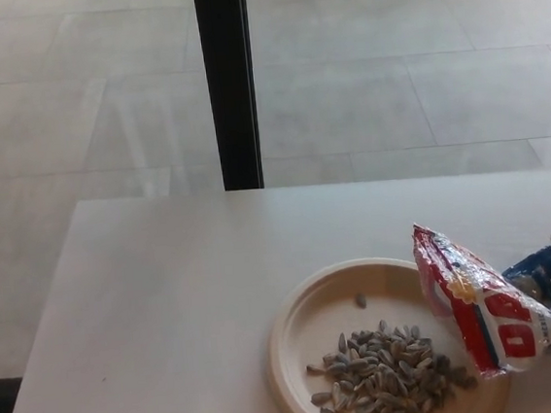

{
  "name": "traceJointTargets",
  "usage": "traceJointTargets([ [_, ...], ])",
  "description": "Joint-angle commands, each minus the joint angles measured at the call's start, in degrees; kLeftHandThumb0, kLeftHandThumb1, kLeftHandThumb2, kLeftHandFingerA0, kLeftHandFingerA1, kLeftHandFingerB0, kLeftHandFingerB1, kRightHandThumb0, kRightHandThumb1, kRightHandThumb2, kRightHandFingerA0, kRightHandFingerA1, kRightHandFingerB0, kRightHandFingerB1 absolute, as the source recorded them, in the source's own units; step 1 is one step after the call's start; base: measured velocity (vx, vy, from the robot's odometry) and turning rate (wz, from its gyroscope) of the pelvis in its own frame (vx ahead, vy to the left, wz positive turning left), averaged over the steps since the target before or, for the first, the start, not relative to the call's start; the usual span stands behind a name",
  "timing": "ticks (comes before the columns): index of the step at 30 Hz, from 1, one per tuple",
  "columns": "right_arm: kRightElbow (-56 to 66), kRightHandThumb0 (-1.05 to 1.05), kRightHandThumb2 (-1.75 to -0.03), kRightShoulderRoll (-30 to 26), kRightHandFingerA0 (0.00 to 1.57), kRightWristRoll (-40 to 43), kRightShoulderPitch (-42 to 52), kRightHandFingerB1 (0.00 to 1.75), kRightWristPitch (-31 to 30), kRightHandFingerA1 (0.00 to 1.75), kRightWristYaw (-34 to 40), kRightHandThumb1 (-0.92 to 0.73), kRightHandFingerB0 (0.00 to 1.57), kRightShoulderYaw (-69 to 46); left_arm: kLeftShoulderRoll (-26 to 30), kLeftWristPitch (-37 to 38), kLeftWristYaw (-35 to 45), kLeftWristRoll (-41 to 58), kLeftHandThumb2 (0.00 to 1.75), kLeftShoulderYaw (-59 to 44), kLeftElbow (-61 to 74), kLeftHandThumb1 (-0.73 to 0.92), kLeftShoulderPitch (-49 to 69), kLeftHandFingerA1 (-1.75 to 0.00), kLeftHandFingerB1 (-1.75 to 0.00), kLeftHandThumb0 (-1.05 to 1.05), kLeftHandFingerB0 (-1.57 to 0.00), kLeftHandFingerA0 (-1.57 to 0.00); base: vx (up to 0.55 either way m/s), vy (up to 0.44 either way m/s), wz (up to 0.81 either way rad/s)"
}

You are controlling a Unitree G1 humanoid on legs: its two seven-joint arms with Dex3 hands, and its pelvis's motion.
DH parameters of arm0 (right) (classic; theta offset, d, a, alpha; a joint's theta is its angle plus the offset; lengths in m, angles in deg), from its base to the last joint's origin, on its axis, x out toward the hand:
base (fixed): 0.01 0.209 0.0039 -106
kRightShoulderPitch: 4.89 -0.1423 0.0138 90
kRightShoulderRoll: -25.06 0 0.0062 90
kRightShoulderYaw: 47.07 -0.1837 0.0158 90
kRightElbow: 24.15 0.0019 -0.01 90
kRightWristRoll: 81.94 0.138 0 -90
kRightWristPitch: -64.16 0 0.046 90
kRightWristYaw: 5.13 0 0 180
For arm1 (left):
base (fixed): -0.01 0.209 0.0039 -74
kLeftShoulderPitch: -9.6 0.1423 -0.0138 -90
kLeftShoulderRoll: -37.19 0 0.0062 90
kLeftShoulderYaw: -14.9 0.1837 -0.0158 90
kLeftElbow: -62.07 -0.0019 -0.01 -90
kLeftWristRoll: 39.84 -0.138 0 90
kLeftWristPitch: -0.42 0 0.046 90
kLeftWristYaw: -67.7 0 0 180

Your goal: The robot uses its right hand to pick up a bag of sunflower seeds kept in the middle of the desk and tilts it over a plate kept next to it to pour out a few seeds and then puts the bag of seeds back on the desk

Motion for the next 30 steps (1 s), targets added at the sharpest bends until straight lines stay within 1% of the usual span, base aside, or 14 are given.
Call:
traceJointTargets([
  [1,-19.0,-0.69,-0.63,-3.9,0.0,28.5,-3.3,0.39,-9.3,0.07,7.0,-0.58,0.07,-42.9,0.7,-0.4,-0.1,1.2,0.62,-1.0,0.0,0.73,-0.6,-0.48,-0.36,-0.78,-0.36,-0.44,0.0,0.0,0.0],
  [5,-28.6,-0.64,-0.73,-5.3,0.0,33.5,-5.3,0.53,-6.0,0.31,15.8,-0.55,0.01,-54.4,0.5,0.4,0.7,1.3,0.62,-1.0,0.1,0.73,-0.2,-0.49,-0.36,-0.8,-0.35,-0.43,0.0,0.0,0.0],
  [9,-52.3,-0.63,-0.64,-8.4,0.0,38.9,-1.7,0.34,12.0,0.2,19.0,-0.66,0.0,-59.9,0.4,-0.3,1.8,3.4,0.62,-3.0,0.1,0.71,-0.2,-0.49,-0.37,-0.77,-0.38,-0.44,0.0,0.0,0.0],
  [14,-65.1,-0.81,-0.61,-8.5,0.0,39.5,2.2,0.37,20.6,0.15,18.6,-0.66,0.0,-59.9,0.3,0.1,2.5,4.1,0.62,-3.7,0.4,0.73,0.5,-0.53,-0.38,-0.77,-0.37,-0.44,0.0,0.0,0.0],
  [15,-59.3,-0.77,-0.84,-3.2,0.0,37.0,2.4,0.41,19.7,0.4,22.0,-0.67,0.0,-58.9,0.3,0.6,2.3,3.7,0.99,-3.5,0.4,0.57,0.6,-0.59,-0.5,-0.78,-0.28,-0.39,0.0,0.0,0.0],
  [17,-53.4,-0.69,-0.68,2.4,0.0,33.6,3.6,0.31,18.2,0.37,24.5,-0.76,0.0,-57.3,0.6,0.6,2.5,3.8,0.98,-3.6,0.6,0.56,0.2,-0.61,-0.51,-0.78,-0.33,-0.41,0.0,0.0,0.0],
  [18,-52.7,-0.7,-0.63,3.7,0.0,31.5,3.3,0.45,17.6,0.59,28.3,-0.75,0.0,-56.7,0.8,0.3,2.7,4.1,0.62,-3.9,0.6,0.73,0.2,-0.52,-0.37,-0.8,-0.37,-0.45,0.0,0.0,0.0],
  [19,-53.1,-0.7,-0.63,3.8,0.0,31.3,3.3,0.45,17.8,0.59,28.6,-0.75,0.0,-56.9,0.8,0.2,2.8,4.1,0.62,-4.0,0.7,0.73,0.1,-0.52,-0.37,-0.8,-0.37,-0.45,0.0,0.0,0.0],
  [20,-53.4,-0.77,-0.57,5.8,0.07,26.7,4.8,0.83,16.4,1.17,30.8,-0.73,0.0,-53.2,0.7,-0.1,3.5,4.5,0.62,-4.3,0.9,0.73,0.4,-0.54,-0.38,-0.82,-0.33,-0.41,0.0,0.0,0.0],
  [22,-53.2,-0.72,-0.57,7.4,0.0,24.1,5.5,0.6,16.1,1.29,31.1,-0.77,0.0,-50.9,0.7,-0.4,3.4,4.5,0.63,-4.5,1.0,0.75,0.2,-0.55,-0.38,-0.77,-0.32,-0.43,0.0,0.0,0.0],
  [23,-51.3,-0.71,-0.64,9.6,0.0,23.6,6.4,0.55,15.8,0.96,29.1,-0.69,0.0,-49.8,0.8,-1.0,2.2,3.9,0.62,-4.1,0.7,0.74,0.1,-0.53,-0.39,-0.76,-0.33,-0.45,0.0,0.0,0.0],
  [24,-51.2,-0.74,-0.71,11.5,0.0,23.8,7.7,0.16,15.1,0.24,25.8,-0.69,0.0,-48.6,1.0,-2.4,0.1,2.8,0.95,-3.4,-0.1,0.56,-0.1,-0.62,-0.52,-0.74,-0.3,-0.44,0.0,0.0,0.0],
  [29,-74.1,-0.88,-0.9,4.5,0.0,20.2,10.9,0.26,19.9,0.44,20.0,-0.51,0.0,-41.3,1.4,-4.9,-3.1,1.5,0.99,-2.9,-1.1,0.62,0.7,-0.65,-0.52,-0.84,-0.28,-0.45,0.0,0.0,0.0],
  [30,-77.1,-0.9,-0.89,3.6,0.0,19.8,11.9,0.25,19.2,0.48,19.1,-0.52,0.0,-40.4,1.7,-5.1,-3.4,1.3,0.63,-2.7,-1.1,0.76,1.2,-0.59,-0.4,-0.77,-0.3,-0.46,0.0,0.0,0.0],
])
